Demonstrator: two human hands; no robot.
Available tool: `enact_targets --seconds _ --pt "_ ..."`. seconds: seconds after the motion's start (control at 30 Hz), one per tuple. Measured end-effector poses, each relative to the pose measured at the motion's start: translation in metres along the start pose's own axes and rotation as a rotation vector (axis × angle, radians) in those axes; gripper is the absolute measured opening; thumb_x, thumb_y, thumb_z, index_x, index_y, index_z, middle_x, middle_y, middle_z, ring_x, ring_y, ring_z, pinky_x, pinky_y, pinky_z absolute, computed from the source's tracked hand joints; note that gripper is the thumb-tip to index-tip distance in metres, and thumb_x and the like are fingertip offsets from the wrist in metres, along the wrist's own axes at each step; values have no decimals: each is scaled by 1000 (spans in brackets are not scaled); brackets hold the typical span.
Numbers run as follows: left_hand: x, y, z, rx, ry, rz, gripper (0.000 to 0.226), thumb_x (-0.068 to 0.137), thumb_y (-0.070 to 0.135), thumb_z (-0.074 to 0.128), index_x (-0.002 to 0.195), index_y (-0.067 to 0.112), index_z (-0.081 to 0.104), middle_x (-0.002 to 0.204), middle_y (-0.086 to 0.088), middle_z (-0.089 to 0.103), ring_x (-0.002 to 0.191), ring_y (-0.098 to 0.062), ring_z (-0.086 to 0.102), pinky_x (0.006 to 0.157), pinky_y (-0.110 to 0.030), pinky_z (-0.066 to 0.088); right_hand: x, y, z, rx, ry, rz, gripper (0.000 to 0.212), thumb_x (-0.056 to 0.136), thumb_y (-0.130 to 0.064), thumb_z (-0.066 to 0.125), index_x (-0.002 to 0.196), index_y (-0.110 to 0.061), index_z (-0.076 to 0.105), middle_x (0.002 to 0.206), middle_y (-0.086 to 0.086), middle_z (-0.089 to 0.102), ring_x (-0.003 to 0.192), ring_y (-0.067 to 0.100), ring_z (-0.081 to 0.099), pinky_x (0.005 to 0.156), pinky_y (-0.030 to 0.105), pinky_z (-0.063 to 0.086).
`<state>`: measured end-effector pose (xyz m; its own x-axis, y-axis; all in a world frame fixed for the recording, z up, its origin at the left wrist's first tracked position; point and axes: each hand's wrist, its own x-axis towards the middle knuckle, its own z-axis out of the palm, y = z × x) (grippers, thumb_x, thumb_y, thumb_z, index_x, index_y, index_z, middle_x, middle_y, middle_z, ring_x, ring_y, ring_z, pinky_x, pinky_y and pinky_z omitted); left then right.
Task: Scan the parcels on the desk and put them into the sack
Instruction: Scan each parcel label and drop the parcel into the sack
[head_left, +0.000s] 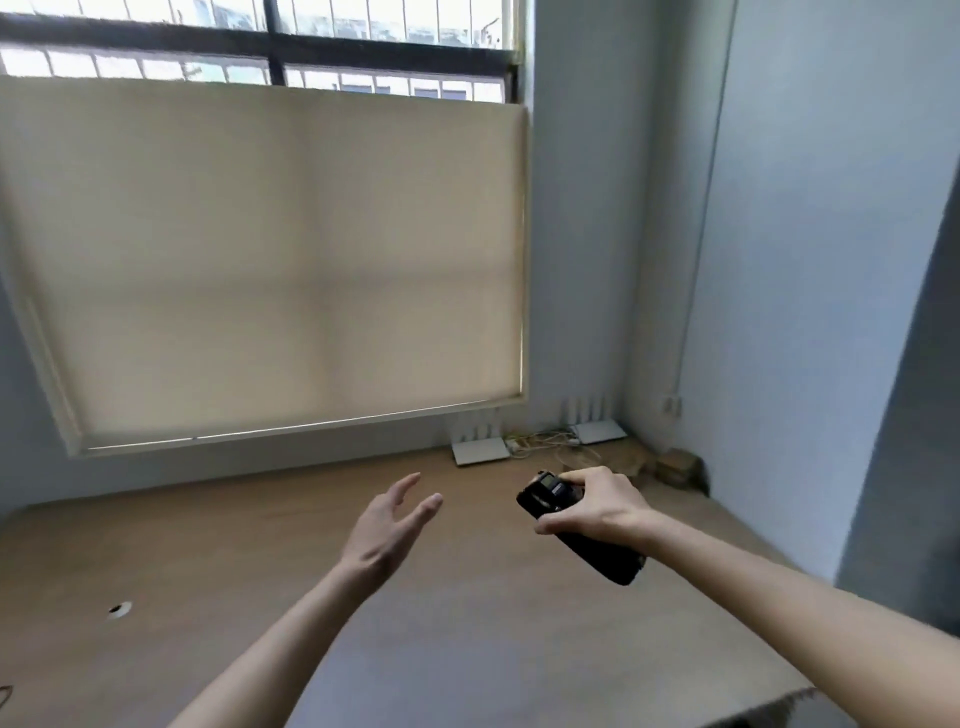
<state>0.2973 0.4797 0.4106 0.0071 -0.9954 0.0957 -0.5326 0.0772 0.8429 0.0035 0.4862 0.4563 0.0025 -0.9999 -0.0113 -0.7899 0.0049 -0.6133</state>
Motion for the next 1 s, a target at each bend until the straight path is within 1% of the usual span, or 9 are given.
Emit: enact_targets --seconds 0.13,0.2,0.27,0.33,0.43,0.57,0.67,0.77,1.0 --pt "39 46 97 26 -94 55 97 66 88 46 149 41 39 141 -9 57 131 -20 50 109 -40 41 8 80 -58 10 69 66 57 51 -67 85 100 -39 77 91 -15 75 89 9 68 68 19 50" --pt "54 63 138 39 -142 72 97 66 89 46 150 41 37 142 -9 56 132 -21 49 110 -41 41 11 114 -81 7 81 94 50 60 -60 88 104 -39 76 95 -13 74 89 9 65 61 13 42" --pt "71 76 174 50 -187 85 98 67 90 45 151 40 36 145 -9 54 134 -22 48 111 -43 40 16 145 -99 2 107 127 47 65 -55 88 107 -39 76 99 -10 74 91 10 63 60 11 39" --pt "88 87 206 70 -218 85 100 66 91 44 151 38 36 146 -9 52 134 -22 48 111 -44 40 22 173 -113 0 141 161 50 62 -57 88 108 -41 76 101 -10 74 94 12 63 63 14 41" --pt "117 102 247 76 -250 79 103 67 90 44 152 33 36 146 -10 52 133 -21 49 111 -44 41 37 210 -127 6 160 219 49 59 -59 88 103 -40 76 97 -10 74 94 13 66 67 21 46" --pt "162 112 299 73 -291 88 85 85 74 54 153 25 36 148 -11 50 132 -23 50 111 -44 41 68 254 -140 14 158 295 59 54 -64 85 109 -44 74 99 -11 74 95 13 67 75 23 51" --pt "204 112 336 77 -312 67 85 88 70 54 153 19 36 148 -11 50 131 -24 51 111 -42 42 104 284 -145 14 149 336 61 53 -67 82 109 -43 74 98 -12 73 95 12 67 72 22 50" --pt "259 107 372 74 -335 48 88 85 75 52 152 20 38 145 -9 53 128 -23 53 109 -41 43 152 313 -150 7 141 371 60 52 -68 81 105 -41 75 98 -12 73 94 12 67 70 22 48" --pt "389 96 441 58 -379 31 85 86 71 54 151 18 40 146 -8 52 127 -22 53 109 -41 43 282 357 -163 -9 120 443 60 53 -68 81 107 -42 74 101 -8 73 97 15 66 73 23 48"
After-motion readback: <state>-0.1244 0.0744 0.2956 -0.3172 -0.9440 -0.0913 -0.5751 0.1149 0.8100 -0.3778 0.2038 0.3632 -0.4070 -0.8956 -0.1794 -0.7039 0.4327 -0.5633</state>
